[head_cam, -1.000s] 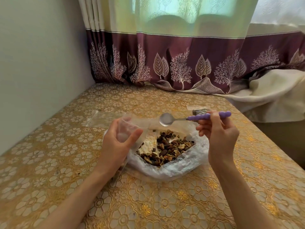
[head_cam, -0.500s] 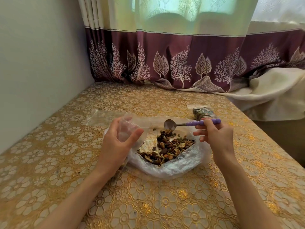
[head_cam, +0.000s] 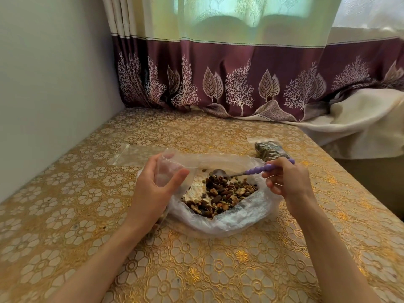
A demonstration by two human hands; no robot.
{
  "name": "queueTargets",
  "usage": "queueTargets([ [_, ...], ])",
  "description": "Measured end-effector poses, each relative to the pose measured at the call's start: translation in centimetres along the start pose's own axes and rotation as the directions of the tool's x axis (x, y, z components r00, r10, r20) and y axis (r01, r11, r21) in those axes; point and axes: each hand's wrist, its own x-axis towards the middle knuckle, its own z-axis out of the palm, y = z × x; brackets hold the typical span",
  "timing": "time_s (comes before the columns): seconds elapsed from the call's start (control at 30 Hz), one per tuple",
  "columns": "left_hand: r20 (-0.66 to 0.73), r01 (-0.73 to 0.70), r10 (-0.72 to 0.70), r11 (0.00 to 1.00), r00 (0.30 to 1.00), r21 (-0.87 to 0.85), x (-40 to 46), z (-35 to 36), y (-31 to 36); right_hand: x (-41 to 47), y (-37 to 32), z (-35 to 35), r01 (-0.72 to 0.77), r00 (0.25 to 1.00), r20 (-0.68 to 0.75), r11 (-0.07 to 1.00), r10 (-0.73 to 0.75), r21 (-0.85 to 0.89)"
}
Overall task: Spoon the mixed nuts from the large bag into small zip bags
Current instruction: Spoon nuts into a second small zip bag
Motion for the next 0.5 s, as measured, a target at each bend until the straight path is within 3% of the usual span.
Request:
queueTargets([
  [0.5, 0.017, 0.009, -0.009, 0.999, 1.0, 0.031, 0.09, -0.02, -0.07, -0.03, 0.48, 0.19, 0.005, 0.999, 0.034, 1.0, -0.005, 0.003],
])
